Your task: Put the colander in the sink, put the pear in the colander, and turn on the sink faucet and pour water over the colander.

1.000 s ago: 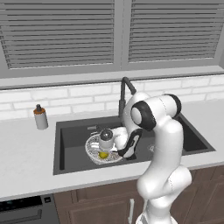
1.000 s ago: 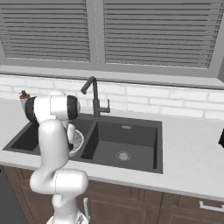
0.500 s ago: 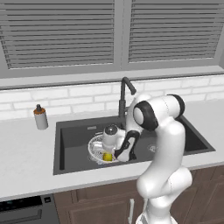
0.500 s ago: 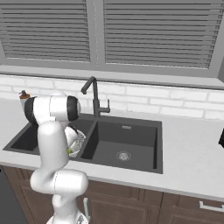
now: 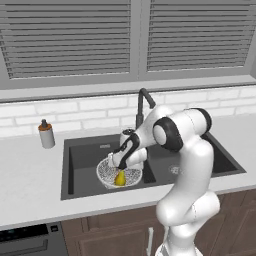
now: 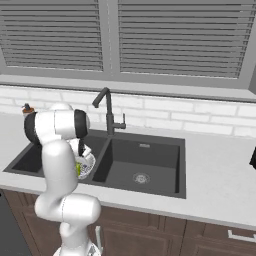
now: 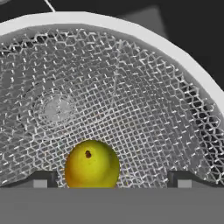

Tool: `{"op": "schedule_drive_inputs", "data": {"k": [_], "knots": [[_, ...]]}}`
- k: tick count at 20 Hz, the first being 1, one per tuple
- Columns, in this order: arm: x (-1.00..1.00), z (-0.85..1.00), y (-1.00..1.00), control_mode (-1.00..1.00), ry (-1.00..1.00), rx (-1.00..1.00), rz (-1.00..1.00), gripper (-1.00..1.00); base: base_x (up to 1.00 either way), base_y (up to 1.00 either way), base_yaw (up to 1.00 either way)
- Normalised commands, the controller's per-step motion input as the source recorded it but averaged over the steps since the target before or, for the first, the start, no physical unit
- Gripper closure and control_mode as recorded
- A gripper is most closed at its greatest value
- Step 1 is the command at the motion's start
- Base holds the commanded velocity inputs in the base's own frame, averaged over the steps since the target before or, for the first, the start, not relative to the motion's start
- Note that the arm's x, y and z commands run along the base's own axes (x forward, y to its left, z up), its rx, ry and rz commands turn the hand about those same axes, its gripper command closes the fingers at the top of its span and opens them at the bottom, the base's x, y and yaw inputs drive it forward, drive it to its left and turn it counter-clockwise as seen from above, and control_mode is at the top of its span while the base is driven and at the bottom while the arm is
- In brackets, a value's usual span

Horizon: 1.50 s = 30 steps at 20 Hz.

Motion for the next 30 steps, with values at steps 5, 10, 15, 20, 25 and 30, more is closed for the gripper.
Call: {"op": "schedule_drive_inputs", "data": {"k": [5,10,15,20,25,30], "knots": [[-0.17,0.54,0.0,-1.0,-0.11,0.0,0.0,-1.0,0.0,0.0,0.0],[-0.53,0.76,0.0,-1.0,-0.3,0.0,0.0,-1.0,0.0,0.0,0.0],[-0.39,1.0,0.0,-1.0,-0.41,0.0,-0.03,-1.0,0.0,0.0,0.0],[-0.35,1.0,0.0,-1.0,-0.33,0.0,-0.03,-1.0,0.0,0.0,0.0],[-0.4,1.0,0.0,-1.0,-0.08,0.03,0.0,-1.0,0.0,0.0,0.0],[-0.08,1.0,-0.03,-1.0,0.15,0.07,0.0,-1.0,0.0,0.0,0.0]]}}
